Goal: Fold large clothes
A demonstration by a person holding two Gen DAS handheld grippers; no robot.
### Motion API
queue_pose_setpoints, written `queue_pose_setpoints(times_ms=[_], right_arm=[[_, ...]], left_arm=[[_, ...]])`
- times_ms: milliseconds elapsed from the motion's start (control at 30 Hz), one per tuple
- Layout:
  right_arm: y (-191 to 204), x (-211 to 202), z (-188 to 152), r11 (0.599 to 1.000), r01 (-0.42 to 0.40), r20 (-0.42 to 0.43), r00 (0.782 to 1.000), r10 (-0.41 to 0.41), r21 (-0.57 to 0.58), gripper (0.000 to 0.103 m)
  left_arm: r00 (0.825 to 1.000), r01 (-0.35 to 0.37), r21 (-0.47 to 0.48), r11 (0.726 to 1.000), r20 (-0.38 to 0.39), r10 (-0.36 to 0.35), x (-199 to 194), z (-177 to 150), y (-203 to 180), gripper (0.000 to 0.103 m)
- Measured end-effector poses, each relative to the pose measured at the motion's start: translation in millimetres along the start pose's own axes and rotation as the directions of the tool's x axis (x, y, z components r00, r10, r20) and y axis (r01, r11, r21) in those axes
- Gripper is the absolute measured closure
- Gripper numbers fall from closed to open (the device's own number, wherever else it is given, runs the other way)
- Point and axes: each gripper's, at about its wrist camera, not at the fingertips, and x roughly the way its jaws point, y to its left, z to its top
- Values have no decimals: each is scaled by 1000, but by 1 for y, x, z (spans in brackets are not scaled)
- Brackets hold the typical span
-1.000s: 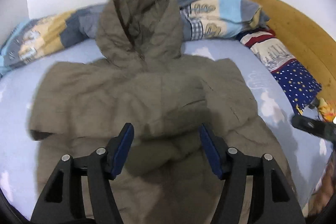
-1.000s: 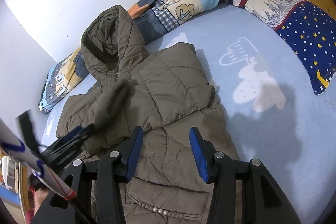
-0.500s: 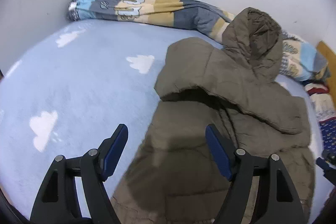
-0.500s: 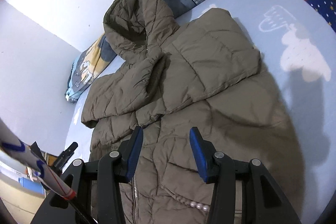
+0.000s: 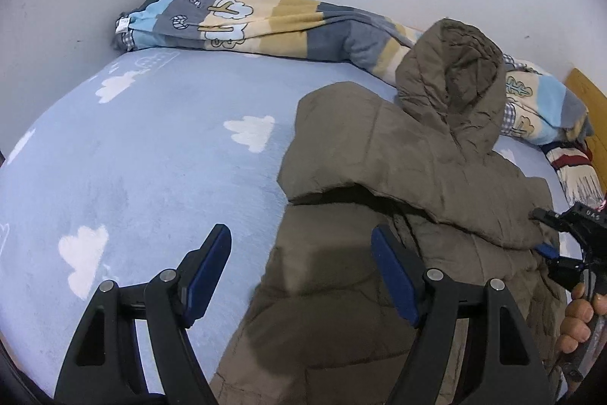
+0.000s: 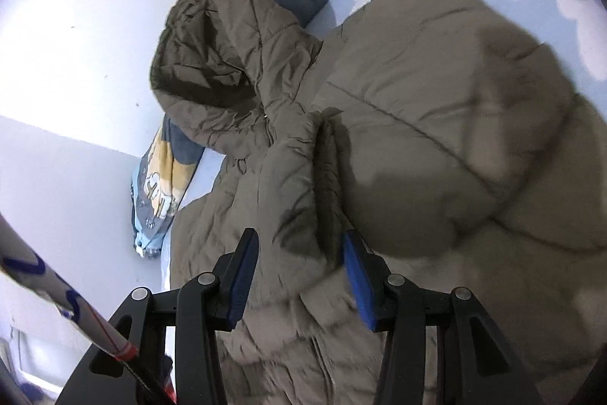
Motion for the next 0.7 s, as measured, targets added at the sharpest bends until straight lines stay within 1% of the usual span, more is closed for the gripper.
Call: queue_pose_setpoints(times_ms=[33,100,133,167,233,267,300,333,367,467,500,533,567,600,633,700], right_arm=[[1,5,1,1000,6,-9,1000,-6,3,53],[1,9,2,1000,14,-16,1000,-14,-2,75],[4,7,3,999,23,-14,1000,-23,-27,81],[8,3,3,998,36,-1,999,-36,-56,82],[17,-17,7,986,109,80,992,-99,-130,82],[19,-24,9,980,131,102,988,-116,-152,82],[21,-33,13,968,174,136,979,-150,-182,83],[21,-41,17,952,231,169,965,-199,-199,83],[19,-44,21,940,271,184,955,-235,-209,83],[8,-39,29,904,366,186,926,-330,-221,83],[1,-31,31,887,403,164,913,-373,-228,82],[-6,-24,32,880,414,135,910,-392,-232,79],[-15,-15,33,880,413,95,910,-402,-232,75],[-19,-13,33,887,401,70,916,-396,-229,74],[-22,-17,34,900,375,54,926,-372,-220,72],[-21,-36,32,920,329,60,944,-324,-215,68]], left_arm=[[1000,1,-2,1000,-2,-1,2,2,1,28],[1000,5,-11,1000,-3,-5,4,5,3,28],[1000,5,-21,1000,-4,-5,5,6,5,28],[1000,5,-28,1000,-6,-5,6,6,6,28],[1000,5,-41,999,-12,-5,8,6,9,28],[1000,4,-43,999,-15,-5,9,6,9,28],[1000,4,-41,999,-16,-5,10,5,8,28],[1000,4,-32,999,-17,-4,11,5,5,28],[1000,1,-19,1000,-19,-1,12,4,2,28],[999,-6,19,1000,-33,7,15,1,-4,28],[999,-9,32,999,-45,11,17,-1,-6,28],[998,-11,46,999,-64,14,20,-2,-7,28],[996,-10,56,998,-85,15,23,-5,-7,28],[995,-6,62,998,-103,12,25,-7,-7,28],[993,-3,62,998,-118,10,27,-9,-5,28],[988,7,55,998,-151,1,29,-12,-1,28]])
